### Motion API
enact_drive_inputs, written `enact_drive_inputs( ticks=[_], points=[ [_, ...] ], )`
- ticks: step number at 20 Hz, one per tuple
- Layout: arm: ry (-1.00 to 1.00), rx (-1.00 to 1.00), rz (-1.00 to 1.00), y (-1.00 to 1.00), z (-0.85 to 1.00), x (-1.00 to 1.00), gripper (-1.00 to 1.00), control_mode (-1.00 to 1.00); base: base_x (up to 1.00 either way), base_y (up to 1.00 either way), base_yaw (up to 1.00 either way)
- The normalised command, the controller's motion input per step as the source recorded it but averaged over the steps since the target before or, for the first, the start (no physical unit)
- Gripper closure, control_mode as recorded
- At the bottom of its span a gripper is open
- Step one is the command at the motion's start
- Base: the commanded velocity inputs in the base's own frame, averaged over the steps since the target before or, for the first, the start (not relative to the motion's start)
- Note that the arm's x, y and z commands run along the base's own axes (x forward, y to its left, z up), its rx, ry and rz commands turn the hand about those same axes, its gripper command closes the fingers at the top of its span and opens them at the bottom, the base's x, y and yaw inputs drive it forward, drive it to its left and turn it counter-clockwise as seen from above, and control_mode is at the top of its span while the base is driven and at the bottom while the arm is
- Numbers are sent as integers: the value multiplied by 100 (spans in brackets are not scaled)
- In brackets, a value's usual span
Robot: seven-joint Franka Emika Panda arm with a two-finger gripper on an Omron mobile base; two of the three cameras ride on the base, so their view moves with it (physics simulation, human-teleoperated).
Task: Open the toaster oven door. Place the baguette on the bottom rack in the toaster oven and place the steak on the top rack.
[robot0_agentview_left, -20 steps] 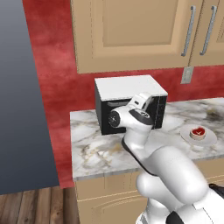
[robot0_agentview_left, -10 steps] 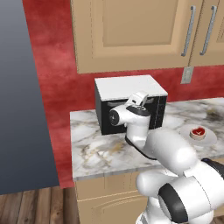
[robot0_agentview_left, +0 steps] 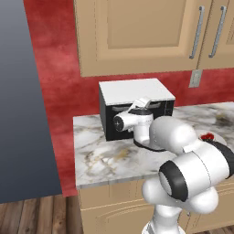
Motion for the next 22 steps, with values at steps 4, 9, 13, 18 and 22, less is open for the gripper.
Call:
enact_drive_inputs(
  ticks=[4,9,13,18,22],
  points=[
    [-1,0,0,0,0,36,-100,-100,0,0,0],
    [0,0,0,0,-17,42,-100,-100,0,0,0],
    [0,0,0,0,-30,47,-100,-100,0,0,0],
    [-6,-3,0,1,-31,28,100,-100,0,0,0],
    [2,-4,11,-4,-40,-16,100,-100,0,0,0]
  ],
)
